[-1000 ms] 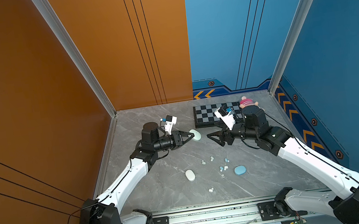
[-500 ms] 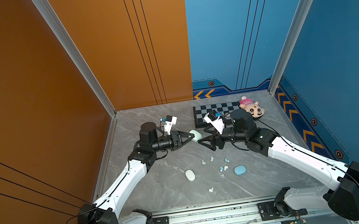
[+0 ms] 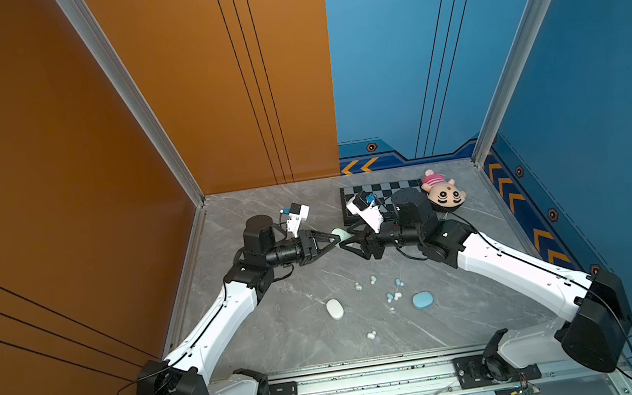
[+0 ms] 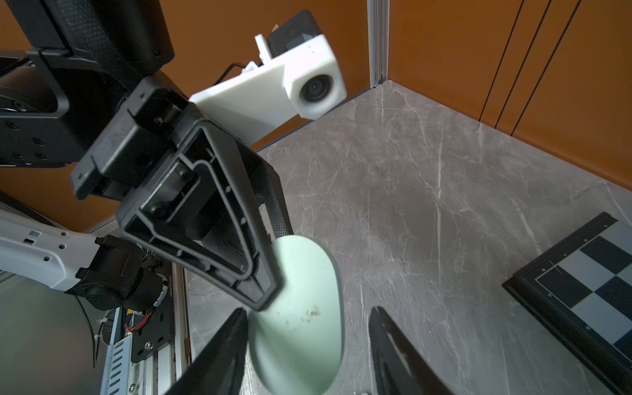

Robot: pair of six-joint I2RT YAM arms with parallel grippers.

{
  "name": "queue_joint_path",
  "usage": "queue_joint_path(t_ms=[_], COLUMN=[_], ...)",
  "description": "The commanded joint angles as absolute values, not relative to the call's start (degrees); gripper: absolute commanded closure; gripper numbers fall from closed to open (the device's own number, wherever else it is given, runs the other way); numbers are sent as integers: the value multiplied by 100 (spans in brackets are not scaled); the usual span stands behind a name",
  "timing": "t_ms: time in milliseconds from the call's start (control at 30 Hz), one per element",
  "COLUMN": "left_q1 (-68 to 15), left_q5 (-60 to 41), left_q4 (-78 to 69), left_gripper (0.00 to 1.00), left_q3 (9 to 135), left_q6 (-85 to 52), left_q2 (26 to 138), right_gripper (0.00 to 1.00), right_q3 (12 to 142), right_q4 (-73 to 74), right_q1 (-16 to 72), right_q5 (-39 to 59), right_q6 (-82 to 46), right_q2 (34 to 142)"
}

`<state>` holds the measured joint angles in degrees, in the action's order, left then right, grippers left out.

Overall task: Insert the wireless bluetooth earbuds into the charging case
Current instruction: 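Close the left gripper on the case lid above the right gripper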

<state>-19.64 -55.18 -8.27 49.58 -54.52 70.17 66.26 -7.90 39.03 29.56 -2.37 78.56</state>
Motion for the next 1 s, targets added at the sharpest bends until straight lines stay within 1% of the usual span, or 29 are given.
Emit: queue_joint_path(t_ms=[0,233,300,633,700,867,967], left_q1=[-1916,-1890,-1886,-1874,-1868,-1862,-1856], left_q5=[-5722,-5704,-5689,-5669,-5668,-5664,-5665], left_q4=[-809,-788,-778,-759,-742,-702,-692], left_gripper=[99,98,98,98,98,97,96], left_q3=[5032,5037,5042,5037,5032,5048,5056], left_q6=[-5449,-5445,-5441,-5456,-5444,-5449,-5457], left_q2=[6891,6898,6906,6920,6910,6906,6926], right_gripper=[43,47,47,46,48,56,58], right_q3=[6802,6822,6838,6873,6874,6941,6953], right_q4=[-897,-1052,-1075,-1127,-1146,-1293,-1322], right_q1=[3969,3982,4138,4207,4203,4232,4239], right_q5=[2770,2576,2551,2461,2461,2514,2531], right_q6=[-97,64,88,154,165,276,307], right_q2=[7893,7910,7910,7941,7937,7957,7952])
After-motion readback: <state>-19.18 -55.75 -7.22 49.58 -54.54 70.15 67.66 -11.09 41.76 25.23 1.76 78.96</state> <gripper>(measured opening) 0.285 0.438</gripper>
